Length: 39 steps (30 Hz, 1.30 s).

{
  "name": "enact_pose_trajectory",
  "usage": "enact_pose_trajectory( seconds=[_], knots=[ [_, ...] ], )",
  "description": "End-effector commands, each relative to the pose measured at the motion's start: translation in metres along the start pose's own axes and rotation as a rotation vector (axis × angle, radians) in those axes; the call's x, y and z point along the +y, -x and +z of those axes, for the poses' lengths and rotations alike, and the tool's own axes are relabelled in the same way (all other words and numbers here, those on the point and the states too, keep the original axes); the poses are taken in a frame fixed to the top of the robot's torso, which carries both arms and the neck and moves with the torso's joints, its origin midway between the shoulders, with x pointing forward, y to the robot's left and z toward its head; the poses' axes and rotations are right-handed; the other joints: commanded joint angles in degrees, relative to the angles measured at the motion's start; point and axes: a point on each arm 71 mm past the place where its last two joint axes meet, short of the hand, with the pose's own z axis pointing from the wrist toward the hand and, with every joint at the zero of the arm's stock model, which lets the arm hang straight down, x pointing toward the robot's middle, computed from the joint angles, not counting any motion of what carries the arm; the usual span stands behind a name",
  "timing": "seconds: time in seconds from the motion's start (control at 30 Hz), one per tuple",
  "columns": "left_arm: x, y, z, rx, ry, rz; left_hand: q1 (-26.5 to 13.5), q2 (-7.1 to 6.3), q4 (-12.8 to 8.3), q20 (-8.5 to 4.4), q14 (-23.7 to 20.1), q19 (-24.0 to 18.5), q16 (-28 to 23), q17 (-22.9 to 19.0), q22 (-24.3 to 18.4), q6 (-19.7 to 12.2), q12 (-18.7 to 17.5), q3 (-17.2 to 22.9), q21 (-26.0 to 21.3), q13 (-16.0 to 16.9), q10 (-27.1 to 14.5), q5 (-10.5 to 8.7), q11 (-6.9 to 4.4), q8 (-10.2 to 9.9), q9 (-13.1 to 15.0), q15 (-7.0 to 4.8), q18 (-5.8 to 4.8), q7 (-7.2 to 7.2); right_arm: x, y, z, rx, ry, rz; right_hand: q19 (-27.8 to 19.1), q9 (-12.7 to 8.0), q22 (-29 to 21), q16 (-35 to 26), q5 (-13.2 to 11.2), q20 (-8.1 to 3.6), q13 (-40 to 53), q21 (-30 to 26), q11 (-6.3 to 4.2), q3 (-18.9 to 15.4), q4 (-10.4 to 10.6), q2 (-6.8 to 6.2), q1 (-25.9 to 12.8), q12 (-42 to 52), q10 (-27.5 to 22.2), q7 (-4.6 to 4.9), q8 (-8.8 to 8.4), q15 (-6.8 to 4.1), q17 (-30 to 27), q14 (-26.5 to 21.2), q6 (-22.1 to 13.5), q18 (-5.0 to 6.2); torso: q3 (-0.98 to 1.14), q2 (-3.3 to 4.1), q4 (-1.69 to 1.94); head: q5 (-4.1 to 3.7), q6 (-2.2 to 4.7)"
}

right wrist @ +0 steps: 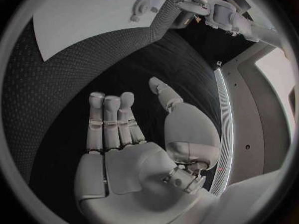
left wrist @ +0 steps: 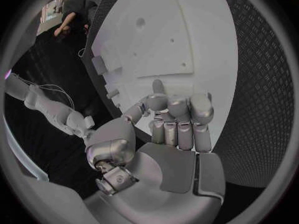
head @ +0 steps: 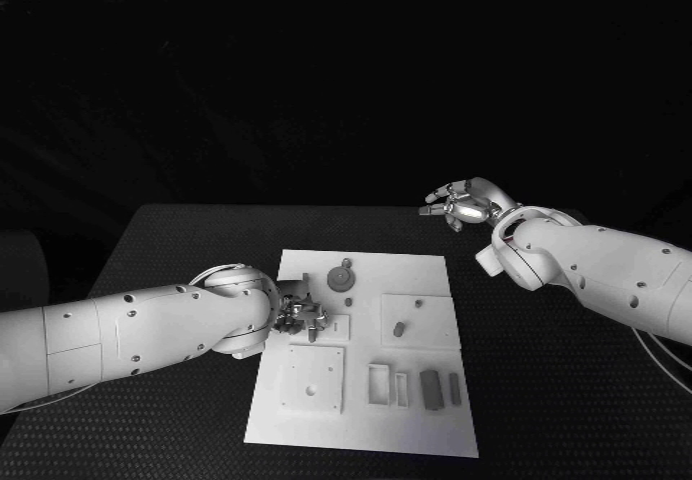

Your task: Assemble the parts on the task board

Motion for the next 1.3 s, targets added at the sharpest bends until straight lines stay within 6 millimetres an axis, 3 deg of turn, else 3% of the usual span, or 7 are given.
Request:
enact_pose_trajectory(
  seconds=[0.03, 0.27, 0.3, 0.5, 0.93, 1.17, 1.3],
  knots=[
    [-0.0021, -0.0041, 0.0007, 0.024, -0.008, 0.007, 2.89, 2.60, -0.15, -0.02, 0.05, -0.56, -0.11, 0.04, -0.05, -0.36, 0.35, 0.18, 0.21, -0.06, -0.43, 0.35, -0.09, 0.28, -0.05, -0.12, 6.27, 0.19, 0.0008, -0.0010, -0.0001, 0.012, 0.005, 0.004, -0.01, -0.07, 0.78, 0.36, 0.33, 0.12, -0.08, -0.22, 1.29, -0.26, 0.02, 0.00, -0.81, 0.33, -8.77, 1.77, 0.21, -0.03, -0.08, -0.39, 2.09, 1.70, 0.00, 0.00, 0.01, -0.03, 0.05],
    [-0.0030, -0.0045, 0.0014, 0.028, -0.001, 0.010, 2.94, 2.44, -0.12, -0.01, 0.07, -0.53, -0.11, 0.05, -0.08, -0.41, 0.38, 0.01, 0.24, -0.11, -0.41, -1.20, -0.04, 0.30, -0.05, -0.12, 6.26, 0.20, 0.0011, -0.0015, -0.0001, 0.014, 0.006, 0.005, -0.01, -0.07, 0.78, 0.36, 0.34, 0.12, -0.08, -0.22, 1.30, -0.26, 0.02, 0.00, -0.82, 0.33, -8.77, 1.77, 0.22, -0.03, -0.08, -0.39, 2.09, 1.70, 0.00, 0.01, -0.02, -0.01, 0.03],
    [-0.0028, -0.0046, 0.0014, 0.029, -0.001, 0.010, 1.69, -1.17, 1.11, -0.10, -0.06, -0.57, -0.12, 0.08, -0.29, -0.91, 0.38, -1.40, 0.05, -0.14, -0.43, -13.10, -0.02, 0.25, 0.06, -0.27, 6.40, 0.25, 0.0011, -0.0015, -0.0001, 0.014, 0.006, 0.005, -0.01, -0.08, 0.78, 0.36, 0.35, 0.12, -0.09, -0.22, 1.29, -0.26, 0.02, 0.01, -0.83, 0.33, -8.77, 1.77, 0.22, -0.03, -0.08, -0.39, 2.09, 1.70, 0.00, 0.01, -0.03, -0.01, 0.04],
    [-0.0008, -0.0038, 0.0013, 0.023, 0.008, 0.007, -1.07, -8.26, 2.54, -0.10, -0.15, -0.78, -0.16, 0.11, -0.38, -1.28, 0.42, -4.61, 0.01, -0.28, -0.49, -13.82, 0.20, 0.18, 0.02, -0.43, 6.46, 0.48, 0.0007, -0.0012, -0.0002, 0.013, 0.005, 0.005, -0.02, -0.10, 0.78, 0.37, 0.38, 0.13, -0.12, -0.23, 1.30, -0.27, 0.01, -0.03, -0.88, 0.34, -8.79, 1.78, 0.21, -0.03, -0.10, -0.41, 2.05, 1.70, 0.02, -0.01, -0.04, -0.07, 0.02],
    [0.0016, -0.0014, 0.0010, -0.003, 0.009, -0.003, -2.32, -13.40, 3.44, -0.62, -0.27, -0.98, -0.17, 0.19, -0.61, -1.48, 0.44, -6.24, -0.23, -0.34, -0.54, -13.80, -0.01, 0.31, 0.23, -0.84, 7.13, 0.28, 0.0003, -0.0013, -0.0001, 0.013, 0.004, 0.004, -0.03, -0.15, 0.78, 0.38, 0.44, 0.13, -0.17, -0.25, 1.31, -0.27, -0.02, -0.06, -0.92, 0.35, -8.83, 1.80, 0.18, -0.02, -0.14, -0.44, 1.96, 1.70, 0.00, -0.01, -0.01, -0.19, 0.17],
    [0.0030, -0.0012, -0.0022, -0.006, -0.004, -0.018, -2.20, -18.12, 7.16, -0.87, -0.24, -0.75, -0.14, 0.24, -0.92, -1.65, 0.45, -4.09, -0.27, -0.41, -0.48, -13.77, -0.04, 0.45, 0.44, -1.11, 7.48, 0.25, -0.0008, -0.0013, -0.0001, 0.013, 0.001, 0.004, -0.04, -0.18, 0.78, 0.38, 0.47, 0.13, -0.19, -0.25, 1.32, -0.27, -0.02, -0.05, -0.95, 0.35, -8.84, 1.81, 0.18, -0.01, -0.15, -0.45, 1.93, 1.70, -0.03, -0.01, -0.05, -0.26, 0.54],
    [0.0045, 0.0042, -0.0058, -0.006, -0.013, -0.033, -1.30, -19.36, 8.28, -0.79, -0.29, -0.73, -0.17, 0.24, -0.98, -2.13, 0.44, -3.17, -0.16, -0.42, -0.47, -13.77, 0.13, 0.32, 0.51, -1.06, 7.42, 0.43, -0.0027, -0.0015, 0.0002, 0.011, -0.003, 0.003, -0.04, -0.19, 0.78, 0.38, 0.48, 0.13, -0.20, -0.26, 1.33, -0.27, -0.02, -0.05, -0.96, 0.36, -8.85, 1.81, 0.17, -0.01, -0.16, -0.46, 1.91, 1.70, 0.00, -0.10, -0.03, -0.25, 0.78]
  ],
)
